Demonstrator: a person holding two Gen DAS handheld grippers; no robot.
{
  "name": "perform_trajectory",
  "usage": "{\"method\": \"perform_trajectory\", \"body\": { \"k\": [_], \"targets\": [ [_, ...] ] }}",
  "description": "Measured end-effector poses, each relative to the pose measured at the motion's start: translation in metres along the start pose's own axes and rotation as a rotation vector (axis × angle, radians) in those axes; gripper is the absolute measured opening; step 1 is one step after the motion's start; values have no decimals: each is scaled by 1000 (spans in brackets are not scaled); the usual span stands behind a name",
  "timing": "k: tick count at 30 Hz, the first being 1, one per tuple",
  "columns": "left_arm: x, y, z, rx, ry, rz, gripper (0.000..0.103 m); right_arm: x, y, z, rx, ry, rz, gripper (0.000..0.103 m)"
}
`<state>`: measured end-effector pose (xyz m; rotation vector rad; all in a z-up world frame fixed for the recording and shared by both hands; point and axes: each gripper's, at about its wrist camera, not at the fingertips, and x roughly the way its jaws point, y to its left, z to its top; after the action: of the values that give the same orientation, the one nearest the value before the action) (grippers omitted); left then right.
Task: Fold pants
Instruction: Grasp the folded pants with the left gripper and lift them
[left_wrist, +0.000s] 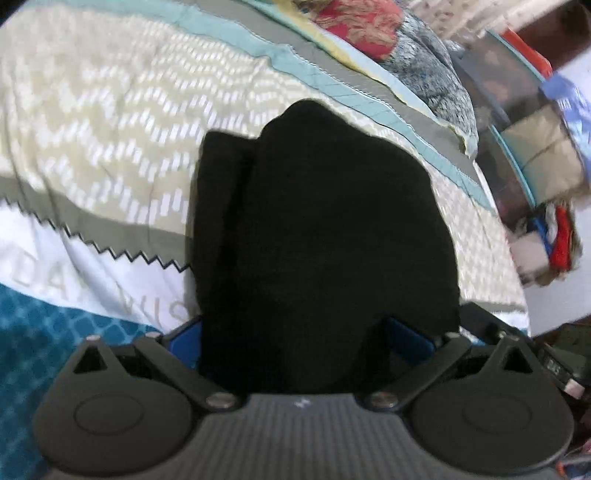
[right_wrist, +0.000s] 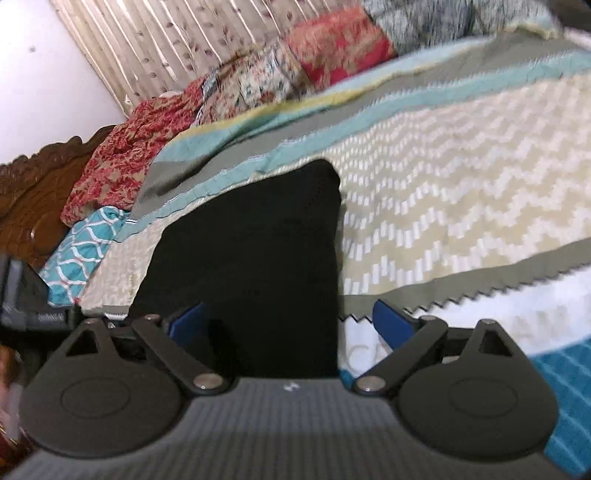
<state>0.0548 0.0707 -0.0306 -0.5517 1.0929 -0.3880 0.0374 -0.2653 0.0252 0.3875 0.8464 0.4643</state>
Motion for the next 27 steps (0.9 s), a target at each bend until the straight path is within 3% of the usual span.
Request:
{"method": "perform_trajectory", "body": {
  "k": [1, 2, 3, 4, 6, 8, 12, 16, 20, 22, 24, 26, 27],
  "targets": [
    [0, 1, 0, -5, -21, -10, 100, 10, -5, 1, 28, 30, 27, 88],
    [-1, 0, 0, 2, -39, -4, 84, 19, -9, 1, 65, 69, 61, 81],
    [-2, -3, -1, 20, -48, 13, 69, 23, -10, 1, 98, 88, 97, 62],
    [-4, -6, -1, 27, -55, 23, 64, 28, -8, 1, 132, 109, 144, 61],
    [-16, -12, 2, 27, -76, 12, 47, 25, 5, 3, 113, 108, 138, 49],
    [-31, -22, 10, 47, -112, -20, 46, 11, 21, 11, 67, 75, 153, 42],
    [-53, -56, 53, 154, -232, -45, 46, -7, 50, 49, -20, -54, 188, 40],
    [-59, -88, 120, 292, -364, -43, 46, -5, 65, 110, -95, -203, 210, 40],
    [-27, -99, 194, 377, -439, -13, 47, 24, 64, 171, -178, -325, 175, 40],
    [-2, -93, 218, 384, -445, 9, 49, 50, 53, 184, -207, -358, 135, 40],
    [43, -74, 239, 358, -400, 59, 52, 83, 37, 187, -210, -340, 89, 41],
    [94, -53, 246, 321, -301, 159, 52, 125, 11, 181, -163, -257, 22, 41],
    [122, -41, 245, 306, -233, 229, 61, 151, -6, 175, -117, -177, -11, 44]
  ]
}}
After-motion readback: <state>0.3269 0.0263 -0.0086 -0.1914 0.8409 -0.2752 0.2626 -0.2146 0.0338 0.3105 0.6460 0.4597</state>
